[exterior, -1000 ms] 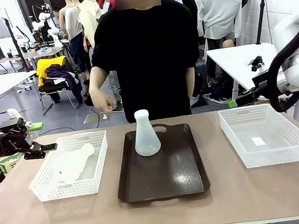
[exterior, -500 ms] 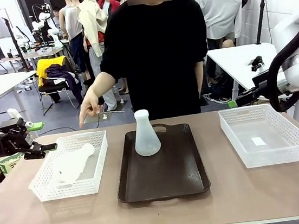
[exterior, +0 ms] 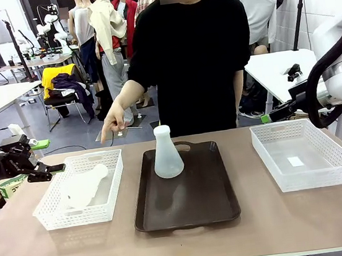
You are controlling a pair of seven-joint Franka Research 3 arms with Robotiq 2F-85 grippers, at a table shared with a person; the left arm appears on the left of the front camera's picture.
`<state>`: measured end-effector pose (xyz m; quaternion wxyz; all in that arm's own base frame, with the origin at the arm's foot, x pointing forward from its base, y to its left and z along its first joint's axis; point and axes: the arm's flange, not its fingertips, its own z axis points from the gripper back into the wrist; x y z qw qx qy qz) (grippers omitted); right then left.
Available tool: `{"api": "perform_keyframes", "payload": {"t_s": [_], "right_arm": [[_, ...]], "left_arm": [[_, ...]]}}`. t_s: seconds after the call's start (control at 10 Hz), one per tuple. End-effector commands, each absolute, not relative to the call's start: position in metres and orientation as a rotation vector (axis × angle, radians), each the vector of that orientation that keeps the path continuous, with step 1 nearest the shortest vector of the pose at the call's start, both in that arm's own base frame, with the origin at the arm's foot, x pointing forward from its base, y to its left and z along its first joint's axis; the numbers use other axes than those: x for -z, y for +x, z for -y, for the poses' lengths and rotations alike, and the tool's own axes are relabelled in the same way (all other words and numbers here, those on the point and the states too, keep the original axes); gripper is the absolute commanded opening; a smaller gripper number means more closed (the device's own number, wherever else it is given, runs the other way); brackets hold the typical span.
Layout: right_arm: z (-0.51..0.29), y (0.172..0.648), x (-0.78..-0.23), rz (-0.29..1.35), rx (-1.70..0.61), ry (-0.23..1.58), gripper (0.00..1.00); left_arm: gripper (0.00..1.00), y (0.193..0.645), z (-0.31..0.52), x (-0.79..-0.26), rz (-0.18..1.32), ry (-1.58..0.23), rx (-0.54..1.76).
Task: Prepare the laboratory tools.
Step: Pick up the Big flask that the person points to.
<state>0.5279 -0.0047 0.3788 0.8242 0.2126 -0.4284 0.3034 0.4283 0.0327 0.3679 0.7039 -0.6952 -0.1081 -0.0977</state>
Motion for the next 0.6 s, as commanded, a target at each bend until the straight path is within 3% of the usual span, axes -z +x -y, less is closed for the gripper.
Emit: {"api": "perform_keyframes", "payload": {"t_s": [0.0, 0.5], "right_arm": [[0.0057, 0.5278, -0.3791, 0.908, -0.649, 0.449, 1.0], [0.0057, 0.5278, -0.3791, 0.908, -0.649, 0.449, 1.0]], "left_arm": [[1.0, 0.4286, -0.0323, -0.3707, 0.257, -1.561, 0.221], [1.0, 0.4286, -0.0323, -0.3707, 0.257, -1.561, 0.221]]}}
